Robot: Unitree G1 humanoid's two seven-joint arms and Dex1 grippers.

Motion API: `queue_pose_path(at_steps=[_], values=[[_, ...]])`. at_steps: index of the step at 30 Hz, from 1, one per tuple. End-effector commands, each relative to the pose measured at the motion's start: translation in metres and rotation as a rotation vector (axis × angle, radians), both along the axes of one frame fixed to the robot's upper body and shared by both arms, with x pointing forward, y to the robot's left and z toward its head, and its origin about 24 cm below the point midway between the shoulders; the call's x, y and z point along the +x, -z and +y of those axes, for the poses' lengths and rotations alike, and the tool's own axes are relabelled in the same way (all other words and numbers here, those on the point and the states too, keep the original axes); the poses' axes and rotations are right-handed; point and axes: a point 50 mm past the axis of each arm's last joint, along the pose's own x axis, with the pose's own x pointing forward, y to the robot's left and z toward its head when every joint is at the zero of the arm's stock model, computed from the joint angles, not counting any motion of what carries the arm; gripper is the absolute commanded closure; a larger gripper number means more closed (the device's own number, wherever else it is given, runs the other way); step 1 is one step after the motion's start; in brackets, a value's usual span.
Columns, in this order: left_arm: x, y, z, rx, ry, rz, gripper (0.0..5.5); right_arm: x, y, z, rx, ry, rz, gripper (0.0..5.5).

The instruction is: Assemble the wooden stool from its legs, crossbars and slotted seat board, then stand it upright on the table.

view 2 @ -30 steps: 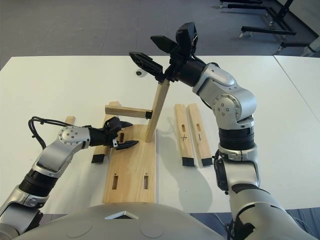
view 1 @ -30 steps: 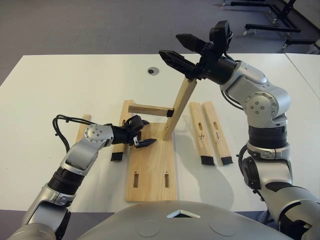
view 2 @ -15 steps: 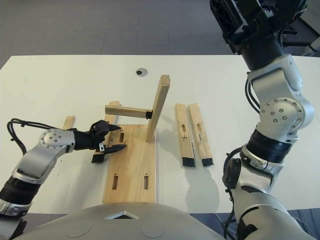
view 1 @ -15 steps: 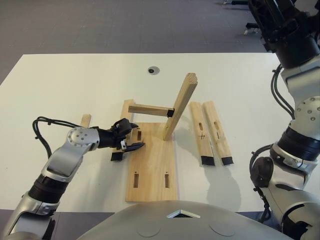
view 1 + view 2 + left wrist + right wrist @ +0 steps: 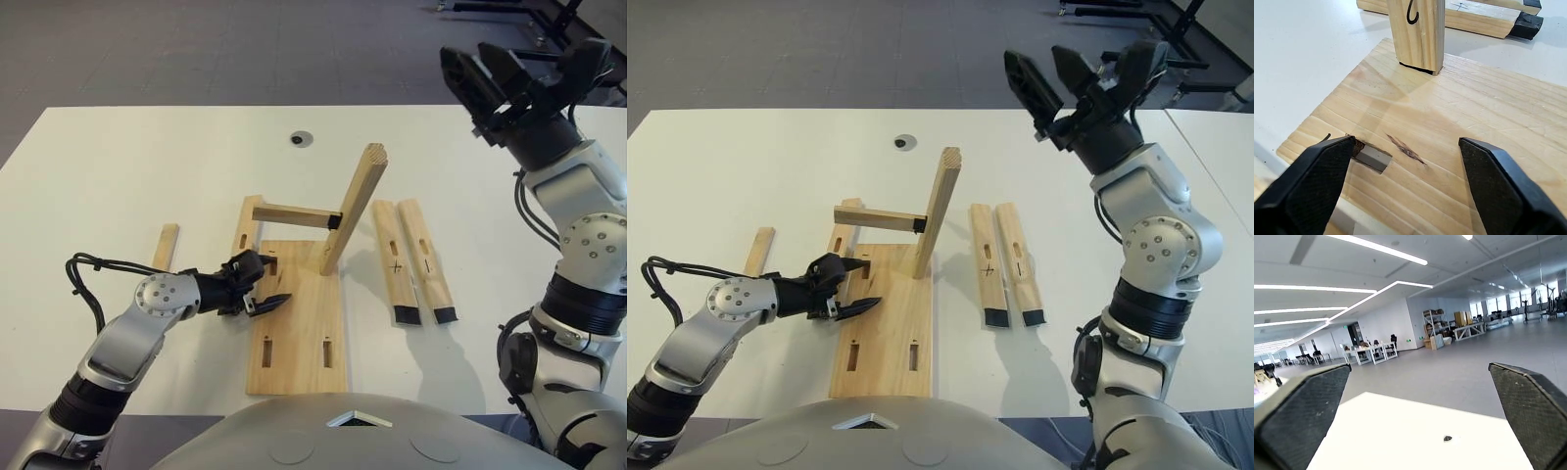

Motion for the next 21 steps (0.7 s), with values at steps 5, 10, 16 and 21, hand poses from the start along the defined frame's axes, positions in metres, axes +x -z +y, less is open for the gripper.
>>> queue_pose_path(at_steps=[5, 10, 16, 21], values=[[0.001, 0.003, 0.001, -0.032, -0.117, -0.033, 1.62, -0.034, 0.044, -0.021, -0.122, 0.192, 0.227, 0.31], [-0.002, -0.019, 0.008, -0.171, -0.251, -0.122, 1.62, -0.055, 0.087, -0.018, -0.288, 0.264, 0.424, 0.31], [-0.016, -0.027, 0.019, -0.22, -0.368, -0.128, 1.62, -0.09, 0.124, -0.014, -0.396, 0.338, 0.581, 0.31], [-0.026, -0.027, 0.031, -0.218, -0.442, -0.115, 1.62, -0.112, 0.141, -0.017, -0.435, 0.357, 0.663, 0.31]])
